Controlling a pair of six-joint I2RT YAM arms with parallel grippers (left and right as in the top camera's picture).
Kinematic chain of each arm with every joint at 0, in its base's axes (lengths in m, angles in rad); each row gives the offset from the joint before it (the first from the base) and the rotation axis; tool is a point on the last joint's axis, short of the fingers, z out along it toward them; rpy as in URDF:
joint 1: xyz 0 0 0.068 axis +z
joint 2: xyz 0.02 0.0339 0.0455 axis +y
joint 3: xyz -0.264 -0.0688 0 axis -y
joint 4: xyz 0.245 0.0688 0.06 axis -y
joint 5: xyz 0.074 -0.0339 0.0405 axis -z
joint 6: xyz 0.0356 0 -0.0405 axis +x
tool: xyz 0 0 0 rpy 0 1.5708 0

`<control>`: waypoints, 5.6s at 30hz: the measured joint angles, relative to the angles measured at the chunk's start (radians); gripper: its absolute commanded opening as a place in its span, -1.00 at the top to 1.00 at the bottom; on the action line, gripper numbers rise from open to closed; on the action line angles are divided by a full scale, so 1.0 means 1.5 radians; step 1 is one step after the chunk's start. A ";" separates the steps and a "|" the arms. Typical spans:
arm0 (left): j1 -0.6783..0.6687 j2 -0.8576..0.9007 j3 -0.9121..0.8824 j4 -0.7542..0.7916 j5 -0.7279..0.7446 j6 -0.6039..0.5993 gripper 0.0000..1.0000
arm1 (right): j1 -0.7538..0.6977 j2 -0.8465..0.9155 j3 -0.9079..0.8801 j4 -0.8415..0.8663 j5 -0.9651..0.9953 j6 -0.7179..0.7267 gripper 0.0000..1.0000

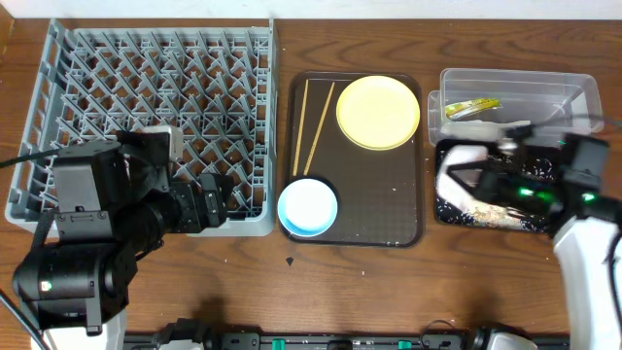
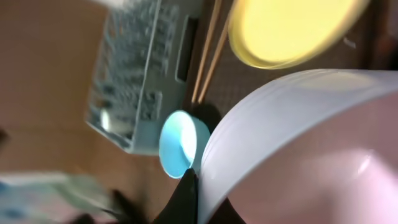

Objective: Sort waste into correct bins and load items into the dishwasher

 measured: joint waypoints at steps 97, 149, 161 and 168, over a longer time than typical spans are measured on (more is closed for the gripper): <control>-0.307 0.558 0.109 0.355 -0.271 0.018 0.79 | 0.305 0.044 0.246 -0.157 0.427 0.118 -0.18; -0.304 0.793 0.104 0.467 -0.300 -0.056 0.33 | 0.305 0.044 0.246 -0.174 0.425 0.118 -0.21; -0.304 0.795 0.110 0.443 -0.256 -0.056 0.85 | 0.305 0.044 0.246 -0.173 0.424 0.118 -0.19; -0.301 0.794 0.125 0.397 -0.241 -0.055 0.85 | 0.305 0.044 0.246 -0.174 0.424 0.118 -0.19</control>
